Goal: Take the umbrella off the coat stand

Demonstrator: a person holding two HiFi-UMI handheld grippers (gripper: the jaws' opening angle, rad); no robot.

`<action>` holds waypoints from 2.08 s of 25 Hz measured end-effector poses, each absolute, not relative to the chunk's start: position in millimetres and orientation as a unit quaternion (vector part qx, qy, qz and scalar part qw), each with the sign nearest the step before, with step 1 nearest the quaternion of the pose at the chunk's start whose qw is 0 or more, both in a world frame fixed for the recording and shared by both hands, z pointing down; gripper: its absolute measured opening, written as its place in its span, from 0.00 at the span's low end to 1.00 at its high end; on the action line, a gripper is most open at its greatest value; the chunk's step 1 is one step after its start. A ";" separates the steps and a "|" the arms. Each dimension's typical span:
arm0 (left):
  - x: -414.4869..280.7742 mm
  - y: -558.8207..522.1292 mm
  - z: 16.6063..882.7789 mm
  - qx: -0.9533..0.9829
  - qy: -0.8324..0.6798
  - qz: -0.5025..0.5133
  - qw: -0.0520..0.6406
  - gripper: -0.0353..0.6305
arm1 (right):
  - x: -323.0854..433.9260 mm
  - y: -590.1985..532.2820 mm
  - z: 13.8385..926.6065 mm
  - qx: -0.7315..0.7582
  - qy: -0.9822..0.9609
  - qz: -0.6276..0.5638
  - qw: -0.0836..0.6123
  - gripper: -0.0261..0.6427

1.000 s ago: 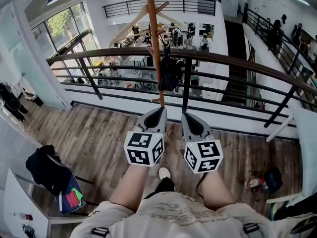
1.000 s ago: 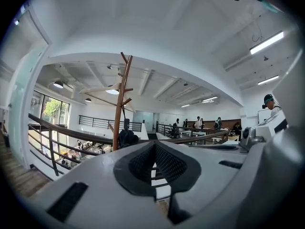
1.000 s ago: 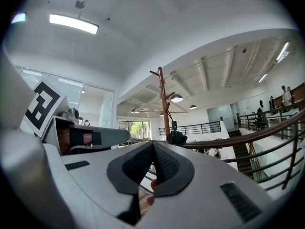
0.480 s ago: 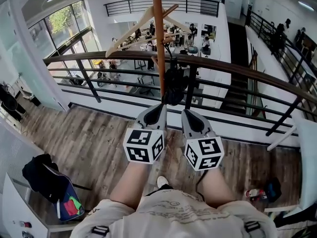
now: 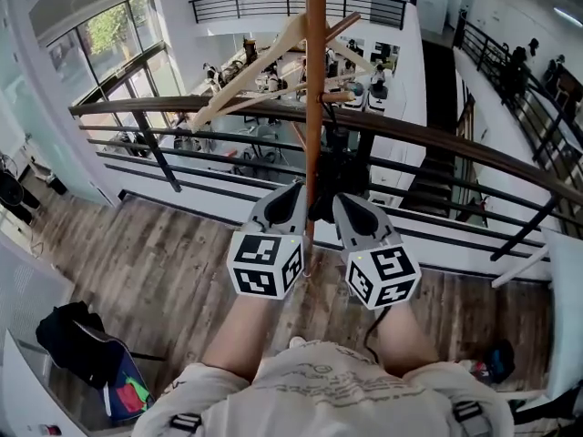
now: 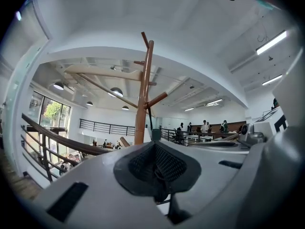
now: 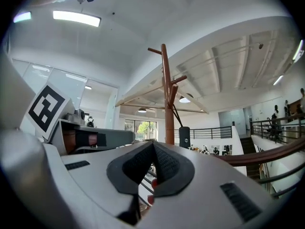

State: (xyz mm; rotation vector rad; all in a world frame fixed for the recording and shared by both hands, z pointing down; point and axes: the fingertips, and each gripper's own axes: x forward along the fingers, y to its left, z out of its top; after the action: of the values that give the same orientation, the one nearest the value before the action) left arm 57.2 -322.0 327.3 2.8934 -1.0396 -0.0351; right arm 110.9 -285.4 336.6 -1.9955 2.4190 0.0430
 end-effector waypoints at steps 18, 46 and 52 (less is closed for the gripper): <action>63.1 -420.9 334.7 0.938 -0.345 -0.011 0.040 0.06 | 156.9 -378.2 278.8 -0.625 0.773 0.109 0.001 0.13; 63.4 -423.6 326.1 0.886 -0.462 -0.002 0.040 0.06 | 161.0 -433.6 279.1 -0.502 0.853 0.119 -0.074 0.04; 62.6 -423.3 326.8 0.885 -0.463 0.000 0.040 0.06 | 156.9 -424.5 274.0 -0.506 0.849 0.131 -0.069 0.04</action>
State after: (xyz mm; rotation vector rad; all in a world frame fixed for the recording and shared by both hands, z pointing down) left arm 62.6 -423.3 326.8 2.7129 -1.4194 0.0015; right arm 156.9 -424.5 274.0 -1.6646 2.7917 0.4309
